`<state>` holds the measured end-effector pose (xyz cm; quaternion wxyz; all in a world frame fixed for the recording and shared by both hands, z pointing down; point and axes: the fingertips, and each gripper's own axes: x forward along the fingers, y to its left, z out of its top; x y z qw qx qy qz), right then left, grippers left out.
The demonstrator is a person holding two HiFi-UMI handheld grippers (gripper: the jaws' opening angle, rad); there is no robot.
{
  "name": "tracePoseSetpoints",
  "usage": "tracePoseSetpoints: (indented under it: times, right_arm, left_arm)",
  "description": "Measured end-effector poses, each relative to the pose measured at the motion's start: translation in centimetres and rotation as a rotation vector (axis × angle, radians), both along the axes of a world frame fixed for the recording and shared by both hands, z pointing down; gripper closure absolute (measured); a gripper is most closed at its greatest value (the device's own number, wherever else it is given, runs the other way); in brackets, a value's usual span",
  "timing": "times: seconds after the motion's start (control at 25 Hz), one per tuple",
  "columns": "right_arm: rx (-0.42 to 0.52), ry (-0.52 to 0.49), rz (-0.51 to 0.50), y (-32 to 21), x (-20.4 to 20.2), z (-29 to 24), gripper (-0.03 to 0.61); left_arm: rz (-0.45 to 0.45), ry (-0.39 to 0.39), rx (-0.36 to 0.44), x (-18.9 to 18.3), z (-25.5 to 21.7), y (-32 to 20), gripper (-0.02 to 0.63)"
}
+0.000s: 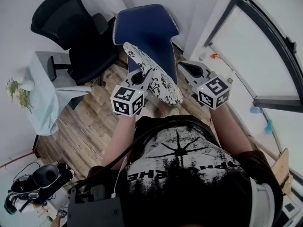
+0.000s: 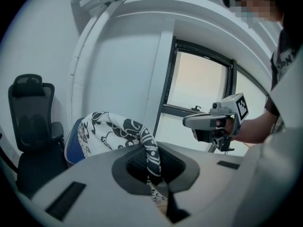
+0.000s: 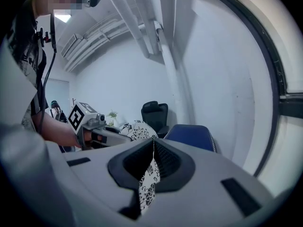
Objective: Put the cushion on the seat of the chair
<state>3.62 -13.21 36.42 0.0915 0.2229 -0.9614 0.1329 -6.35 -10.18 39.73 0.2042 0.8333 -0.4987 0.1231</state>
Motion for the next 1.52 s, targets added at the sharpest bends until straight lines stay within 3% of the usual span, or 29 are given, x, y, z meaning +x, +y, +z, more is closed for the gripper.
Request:
tracePoseSetpoints:
  times: [0.36, 0.92, 1.2, 1.52]
  right_arm:
    - [-0.019, -0.008, 0.043, -1.8, -1.0, 0.6, 0.56]
    - [-0.027, 0.026, 0.251, -5.2, -2.5, 1.8, 0.56]
    - [-0.09, 0.015, 0.361, -5.3, -1.4, 3.7, 0.56]
    - [-0.151, 0.011, 0.453, -5.1, 1.8, 5.8, 0.56]
  left_arm:
    - [0.061, -0.002, -0.009, -0.4, 0.9, -2.1, 0.591]
    - [0.278, 0.02, -0.06, -1.3, 3.0, -7.0, 0.591]
    - [0.402, 0.016, -0.071, 0.4, 3.8, -9.0, 0.591]
    - [0.501, 0.048, -0.095, 5.2, 5.5, -10.7, 0.591]
